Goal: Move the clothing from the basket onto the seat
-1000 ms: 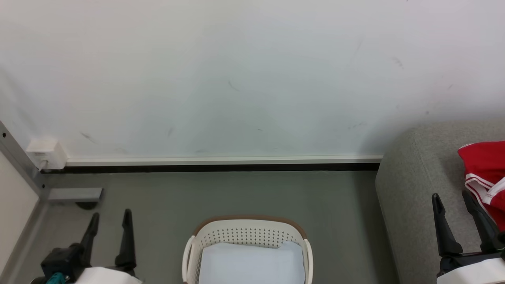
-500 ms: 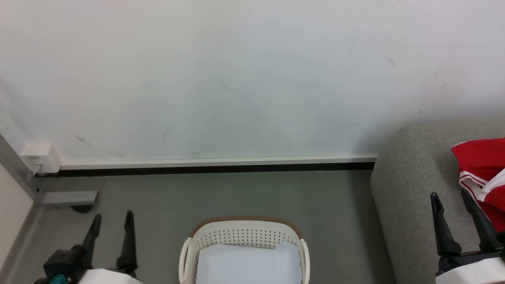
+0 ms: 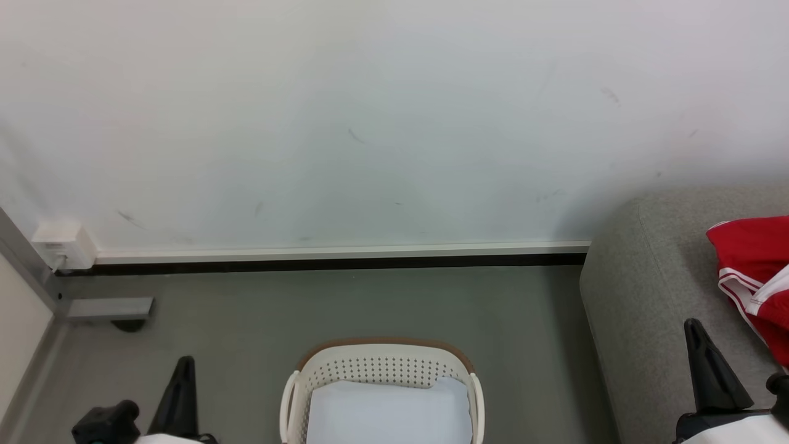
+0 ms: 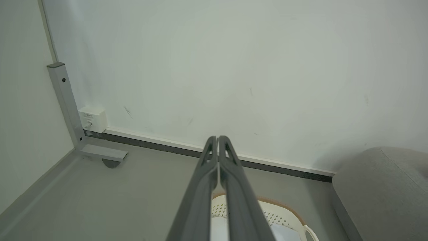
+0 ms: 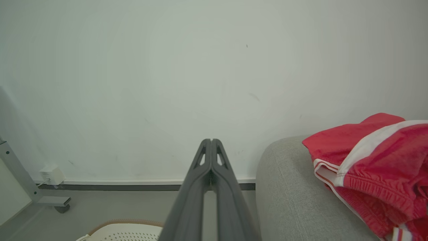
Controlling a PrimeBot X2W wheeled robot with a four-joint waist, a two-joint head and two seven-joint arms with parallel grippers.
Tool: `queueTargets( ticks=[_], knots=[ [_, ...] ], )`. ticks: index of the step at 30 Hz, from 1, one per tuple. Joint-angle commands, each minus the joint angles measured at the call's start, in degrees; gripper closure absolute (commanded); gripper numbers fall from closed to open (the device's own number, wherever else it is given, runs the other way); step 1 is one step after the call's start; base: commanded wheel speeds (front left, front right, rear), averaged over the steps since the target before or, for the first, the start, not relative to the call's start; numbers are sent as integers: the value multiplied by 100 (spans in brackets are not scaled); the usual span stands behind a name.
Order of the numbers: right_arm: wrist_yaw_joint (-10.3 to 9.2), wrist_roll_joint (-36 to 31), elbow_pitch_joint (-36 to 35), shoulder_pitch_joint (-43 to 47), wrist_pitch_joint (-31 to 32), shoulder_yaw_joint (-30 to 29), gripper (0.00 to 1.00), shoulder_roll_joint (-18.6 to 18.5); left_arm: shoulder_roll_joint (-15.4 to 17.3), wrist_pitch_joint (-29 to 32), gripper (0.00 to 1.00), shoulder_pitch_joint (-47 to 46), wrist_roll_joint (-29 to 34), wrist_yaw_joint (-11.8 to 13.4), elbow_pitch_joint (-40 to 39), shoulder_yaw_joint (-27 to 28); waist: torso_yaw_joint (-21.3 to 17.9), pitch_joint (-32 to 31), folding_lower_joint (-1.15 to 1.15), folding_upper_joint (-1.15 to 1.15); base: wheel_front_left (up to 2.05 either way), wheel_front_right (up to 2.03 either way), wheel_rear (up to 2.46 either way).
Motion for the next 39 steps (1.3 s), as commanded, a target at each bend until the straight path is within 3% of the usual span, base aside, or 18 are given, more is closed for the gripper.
queueTargets(
  ticks=[1, 19, 39],
  knots=[
    [-1, 197, -89, -99, 46, -70, 100, -36, 38, 57, 100, -140, -241, -28, -65, 61, 4, 2, 0, 0, 0, 0, 0],
    [-2, 1746, -99, -111, 520, -341, 100, 200, -64, 485, 100, -160, -2001, -154, -180, 131, 45, 37, 0, 0, 0, 0, 0],
    [-5, 3131, -102, -126, 944, -580, 100, 415, -153, 907, 100, -226, -3545, -270, -231, 239, 91, 75, 0, 0, 0, 0, 0]
  ],
)
